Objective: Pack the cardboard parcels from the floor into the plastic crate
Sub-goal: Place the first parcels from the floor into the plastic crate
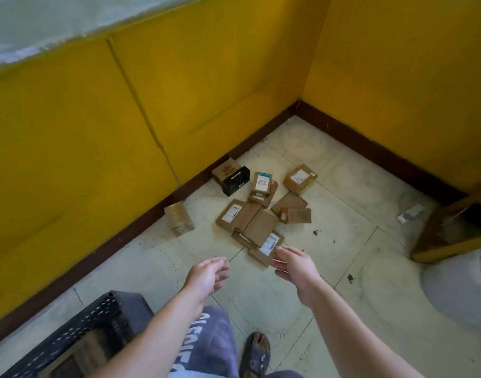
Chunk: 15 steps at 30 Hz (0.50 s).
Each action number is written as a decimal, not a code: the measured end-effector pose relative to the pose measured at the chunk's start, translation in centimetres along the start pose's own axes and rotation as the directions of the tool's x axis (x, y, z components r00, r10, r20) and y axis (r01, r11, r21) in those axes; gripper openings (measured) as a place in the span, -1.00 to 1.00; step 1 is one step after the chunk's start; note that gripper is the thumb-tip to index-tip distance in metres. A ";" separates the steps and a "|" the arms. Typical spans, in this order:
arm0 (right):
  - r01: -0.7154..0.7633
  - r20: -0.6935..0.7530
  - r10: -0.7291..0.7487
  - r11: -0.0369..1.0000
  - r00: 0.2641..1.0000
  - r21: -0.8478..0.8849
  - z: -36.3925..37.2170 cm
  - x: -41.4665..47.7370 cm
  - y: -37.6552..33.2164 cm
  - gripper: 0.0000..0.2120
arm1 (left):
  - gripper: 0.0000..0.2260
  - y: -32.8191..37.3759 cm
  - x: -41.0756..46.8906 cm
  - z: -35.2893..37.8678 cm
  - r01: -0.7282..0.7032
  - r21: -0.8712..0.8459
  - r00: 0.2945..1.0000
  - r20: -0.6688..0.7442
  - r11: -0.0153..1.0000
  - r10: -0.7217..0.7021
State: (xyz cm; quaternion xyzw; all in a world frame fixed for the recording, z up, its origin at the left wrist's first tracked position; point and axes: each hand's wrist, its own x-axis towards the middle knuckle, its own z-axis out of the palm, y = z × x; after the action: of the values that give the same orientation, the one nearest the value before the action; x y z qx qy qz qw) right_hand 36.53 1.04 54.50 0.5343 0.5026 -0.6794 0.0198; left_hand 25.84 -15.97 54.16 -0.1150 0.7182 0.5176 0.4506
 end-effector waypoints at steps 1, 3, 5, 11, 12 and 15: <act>-0.010 0.007 0.010 1.000 1.000 -0.002 -0.2 1.3 -0.9 -0.83 | -0.79 0.7 1.1 0.8 0.013 -0.012 1.000 -0.011 1.000 -0.014; -0.030 0.008 0.030 1.000 1.000 -0.004 -0.6 4.0 -2.9 -0.80 | -0.81 2.3 3.5 2.3 0.038 -0.042 0.999 -0.024 0.998 -0.039; -0.032 0.010 0.032 0.999 0.999 -0.019 -0.7 6.9 -5.2 -0.79 | -0.82 4.2 6.1 3.6 0.046 -0.070 0.999 -0.026 0.996 -0.048; -0.095 -0.014 0.094 0.983 0.995 -0.160 -0.3 15.8 -12.4 -0.78 | -0.83 10.1 15.0 6.3 0.107 -0.150 0.992 -0.043 0.983 -0.115; -0.116 -0.013 0.116 0.975 0.993 -0.187 -0.1 17.0 -13.5 -0.78 | -0.82 11.0 16.1 6.5 0.129 -0.168 0.989 -0.048 0.977 -0.138; -0.130 -0.012 0.131 0.960 0.991 -0.249 0.5 21.1 -16.6 -0.78 | -0.82 13.8 19.4 7.2 0.147 -0.196 0.985 -0.055 0.969 -0.161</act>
State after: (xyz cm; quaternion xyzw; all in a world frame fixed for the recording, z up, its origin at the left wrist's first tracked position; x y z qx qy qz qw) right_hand 17.71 19.68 49.70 0.5580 0.5474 -0.6093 0.1328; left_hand 9.95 2.02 47.71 -0.2315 0.6695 0.5433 0.4505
